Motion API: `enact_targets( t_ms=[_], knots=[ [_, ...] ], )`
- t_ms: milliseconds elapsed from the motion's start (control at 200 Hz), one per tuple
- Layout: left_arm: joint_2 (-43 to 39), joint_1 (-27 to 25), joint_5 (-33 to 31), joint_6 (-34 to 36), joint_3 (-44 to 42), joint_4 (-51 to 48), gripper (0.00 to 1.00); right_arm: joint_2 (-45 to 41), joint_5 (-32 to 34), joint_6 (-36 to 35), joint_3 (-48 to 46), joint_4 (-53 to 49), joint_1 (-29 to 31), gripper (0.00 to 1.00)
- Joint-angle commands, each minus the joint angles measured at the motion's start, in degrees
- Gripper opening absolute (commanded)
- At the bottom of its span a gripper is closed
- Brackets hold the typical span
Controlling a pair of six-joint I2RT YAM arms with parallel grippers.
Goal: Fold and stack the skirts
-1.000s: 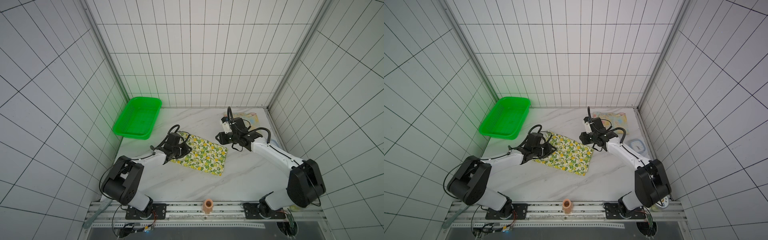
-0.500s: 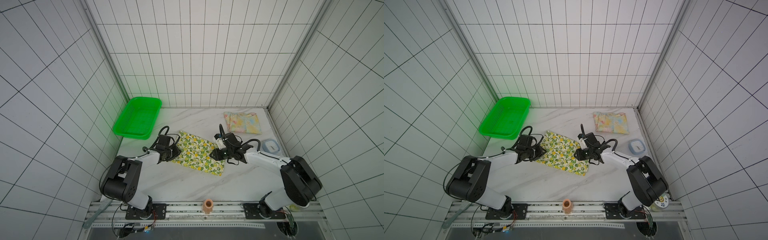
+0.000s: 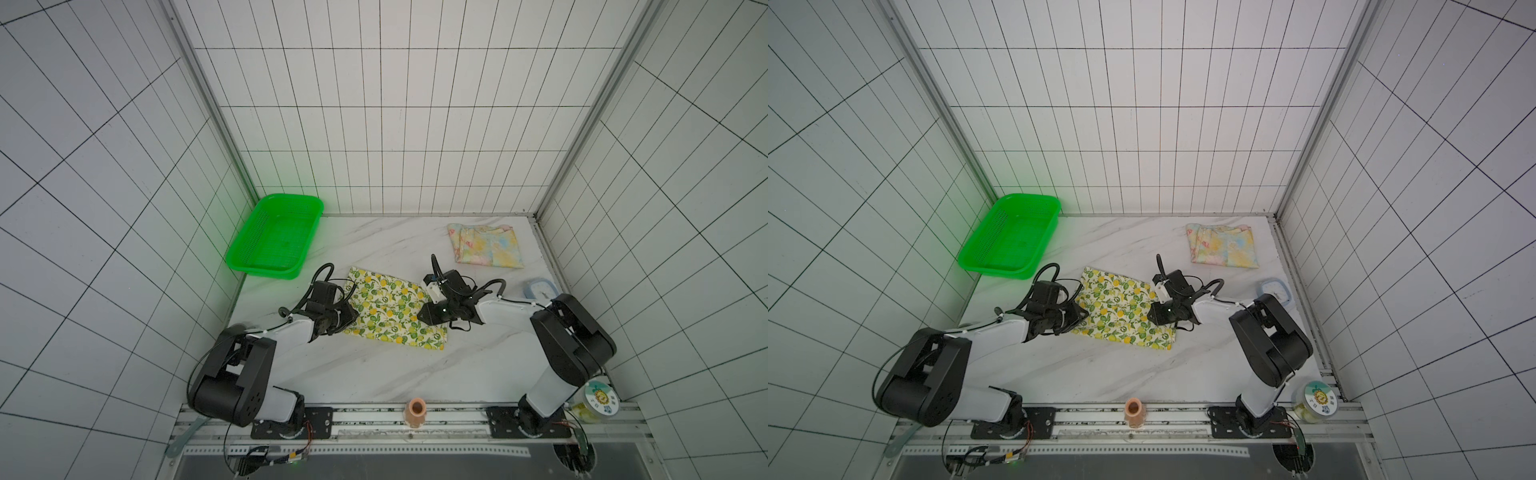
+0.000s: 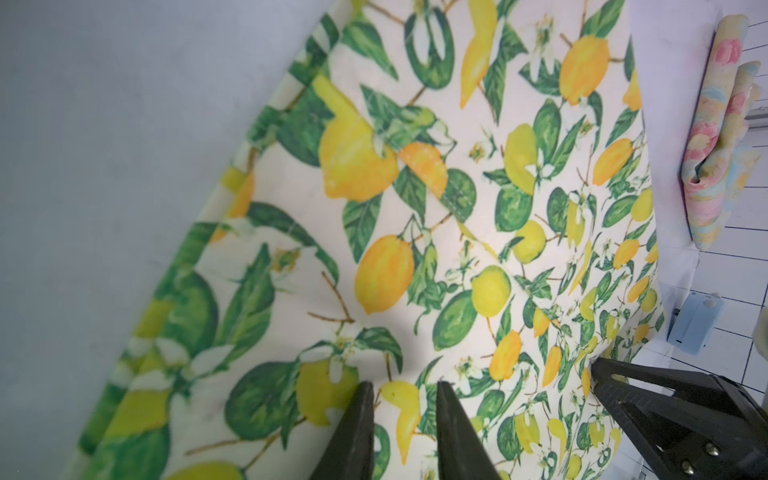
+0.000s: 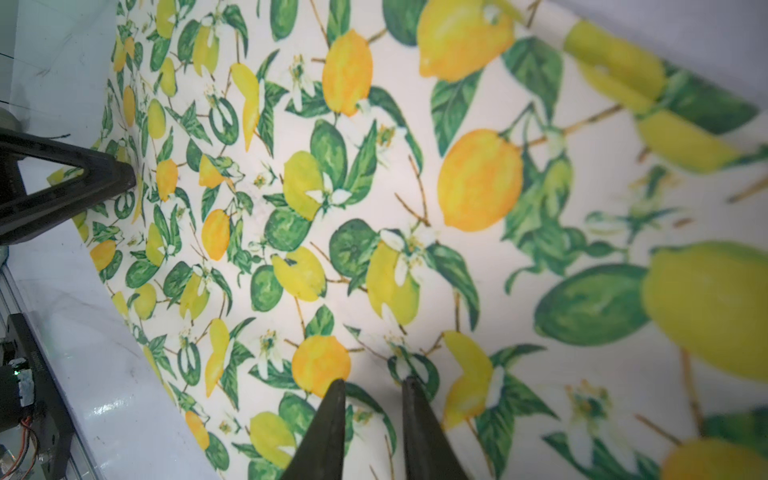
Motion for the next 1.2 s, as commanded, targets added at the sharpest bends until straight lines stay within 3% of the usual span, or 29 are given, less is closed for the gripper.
enact_targets(
  t_ms=[0,135,300,455,680,1194],
  knots=[
    [-2.05,-0.32,-1.08,0.98,1.50,-3.15,0.28,-1.83,-0.82,-0.76,1.94,-2.92,-0.09,0.26],
    [-3.54,-2.55,-1.58,2.20,5.58,-4.81,0.28,-8.46,-4.31,1.04,2.31,-4.23,-1.77,0.33],
    [-1.96,-8.91,-3.51,4.04,12.54,-5.73,0.29,-16.50,-5.66,3.41,-1.60,-5.76,-5.03,0.44],
    [4.07,-15.40,-3.24,5.09,18.09,-2.71,0.29,-22.90,-6.94,4.76,-7.42,-6.33,-9.32,0.52],
    [13.64,-19.94,-0.90,7.06,23.95,-0.54,0.29,-28.46,-10.49,7.26,-15.22,-4.23,-14.84,0.55],
    [24.90,-23.85,0.41,5.72,26.59,1.57,0.28,-26.50,-17.51,13.90,-27.87,10.18,-16.98,0.60]
  ],
)
